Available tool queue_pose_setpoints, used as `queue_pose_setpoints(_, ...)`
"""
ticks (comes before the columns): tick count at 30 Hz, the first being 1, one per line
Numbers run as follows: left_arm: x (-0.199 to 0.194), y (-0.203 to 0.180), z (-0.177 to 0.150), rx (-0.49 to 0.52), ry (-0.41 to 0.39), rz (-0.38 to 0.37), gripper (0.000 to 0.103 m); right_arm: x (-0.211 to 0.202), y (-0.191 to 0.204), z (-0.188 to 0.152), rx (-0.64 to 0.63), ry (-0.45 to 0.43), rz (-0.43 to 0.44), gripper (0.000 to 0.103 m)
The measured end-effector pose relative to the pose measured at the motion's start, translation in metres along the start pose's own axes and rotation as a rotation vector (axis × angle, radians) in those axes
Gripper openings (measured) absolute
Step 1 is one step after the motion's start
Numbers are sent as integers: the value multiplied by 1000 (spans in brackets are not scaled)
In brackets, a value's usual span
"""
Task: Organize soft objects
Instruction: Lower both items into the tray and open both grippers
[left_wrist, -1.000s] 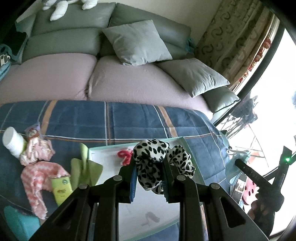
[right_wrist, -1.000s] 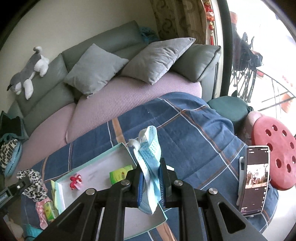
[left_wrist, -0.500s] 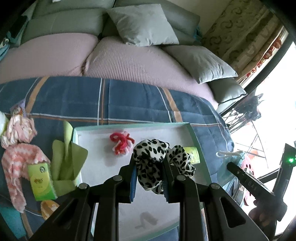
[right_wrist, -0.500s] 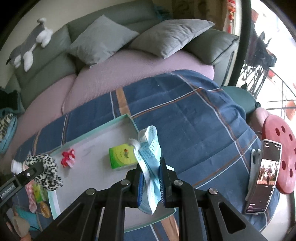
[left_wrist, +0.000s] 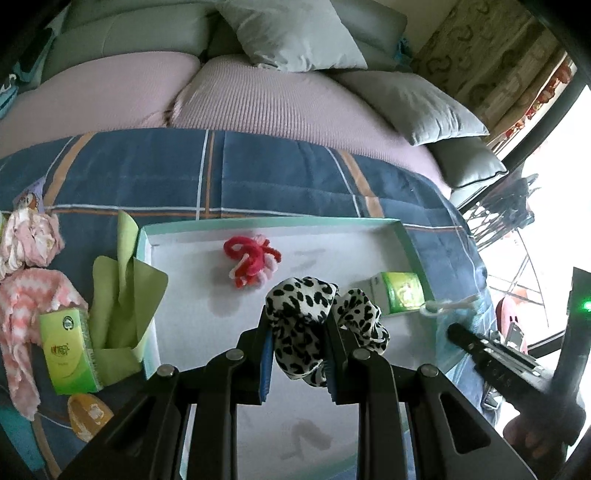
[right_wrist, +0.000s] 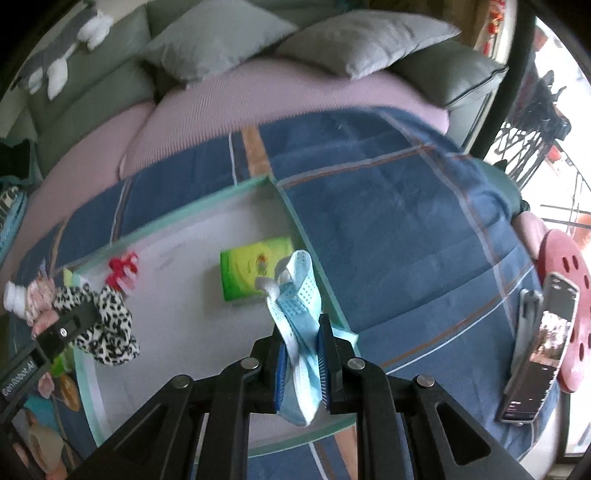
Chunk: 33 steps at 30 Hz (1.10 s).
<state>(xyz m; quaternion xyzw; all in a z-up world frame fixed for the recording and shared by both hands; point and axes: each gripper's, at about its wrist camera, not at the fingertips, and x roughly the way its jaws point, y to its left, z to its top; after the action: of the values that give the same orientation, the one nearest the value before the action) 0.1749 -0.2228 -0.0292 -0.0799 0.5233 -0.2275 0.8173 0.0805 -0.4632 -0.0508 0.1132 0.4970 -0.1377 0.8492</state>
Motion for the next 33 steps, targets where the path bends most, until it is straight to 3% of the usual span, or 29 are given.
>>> queue_pose_setpoints(10, 18, 14, -5, -30, 30, 36, 24, 31, 23, -9, -80, 95, -22, 18)
queue_pose_setpoints(16, 16, 13, -4, -29, 34, 33, 28, 26, 22, -7, -60, 88, -21, 20)
queue_pose_setpoints(18, 14, 11, -3, -21, 32, 33, 37, 23, 21, -4, -45, 79, -6, 27)
queue_pose_setpoints(21, 10, 9, -2, -11, 26, 32, 49, 17, 19, 0, -30, 48, 21, 45)
queue_pose_setpoints(31, -23, 5, 4, 24, -37, 77, 49, -22, 12, 5, 10, -80, 44, 47)
queue_pose_setpoints(32, -26, 5, 5, 28, -45, 84, 51, -26, 11, 6, 14, -91, 45, 47)
queue_pose_setpoints(33, -30, 5, 6, 31, -54, 93, 59, -30, 10, 6, 17, -103, 46, 47)
